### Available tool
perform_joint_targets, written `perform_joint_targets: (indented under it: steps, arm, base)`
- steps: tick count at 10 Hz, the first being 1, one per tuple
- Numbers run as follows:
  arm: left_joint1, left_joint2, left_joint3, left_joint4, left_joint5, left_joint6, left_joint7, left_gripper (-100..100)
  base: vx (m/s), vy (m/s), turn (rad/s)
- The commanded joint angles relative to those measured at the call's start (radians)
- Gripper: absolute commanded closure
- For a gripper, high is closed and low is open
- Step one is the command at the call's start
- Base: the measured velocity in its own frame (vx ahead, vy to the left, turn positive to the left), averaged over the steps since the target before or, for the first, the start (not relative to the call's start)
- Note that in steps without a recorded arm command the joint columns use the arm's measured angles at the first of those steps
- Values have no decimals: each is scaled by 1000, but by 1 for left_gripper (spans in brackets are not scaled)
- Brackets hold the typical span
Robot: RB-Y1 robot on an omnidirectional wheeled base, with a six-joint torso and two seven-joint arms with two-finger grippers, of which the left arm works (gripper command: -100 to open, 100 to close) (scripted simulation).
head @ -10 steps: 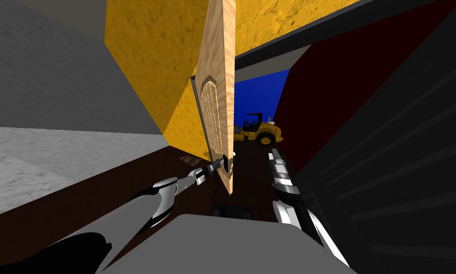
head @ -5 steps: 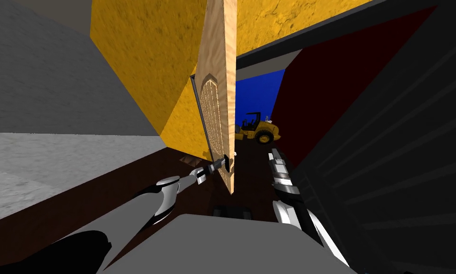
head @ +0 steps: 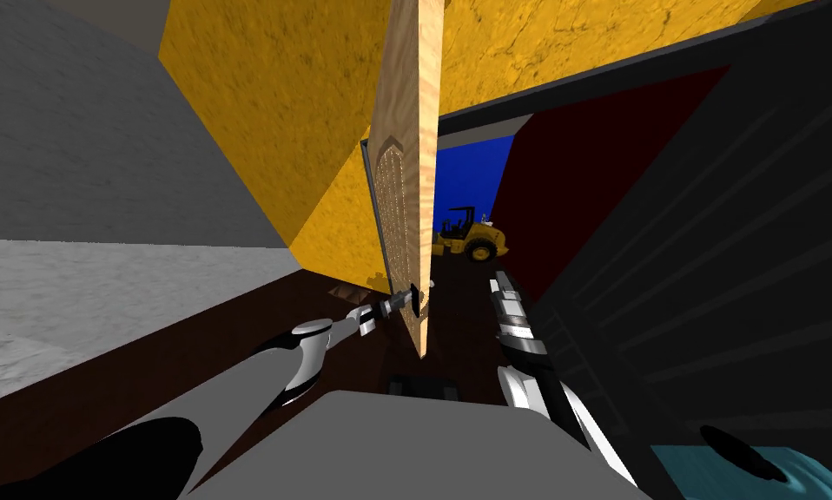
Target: Pull the door open
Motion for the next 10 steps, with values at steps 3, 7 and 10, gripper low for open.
perform_joint_targets:
  steps: [3,7,10]
  arm:
    - [-10,-5,-22,1,3,-14,5,100]
    - [-20,-5,-61,-1,4,-42,13,100]
    - [-30,-3,-91,-3,5,-65,19,100]
  base:
    - [-36,163,-74]
    - [-60,194,-87]
    - [-68,225,-94]
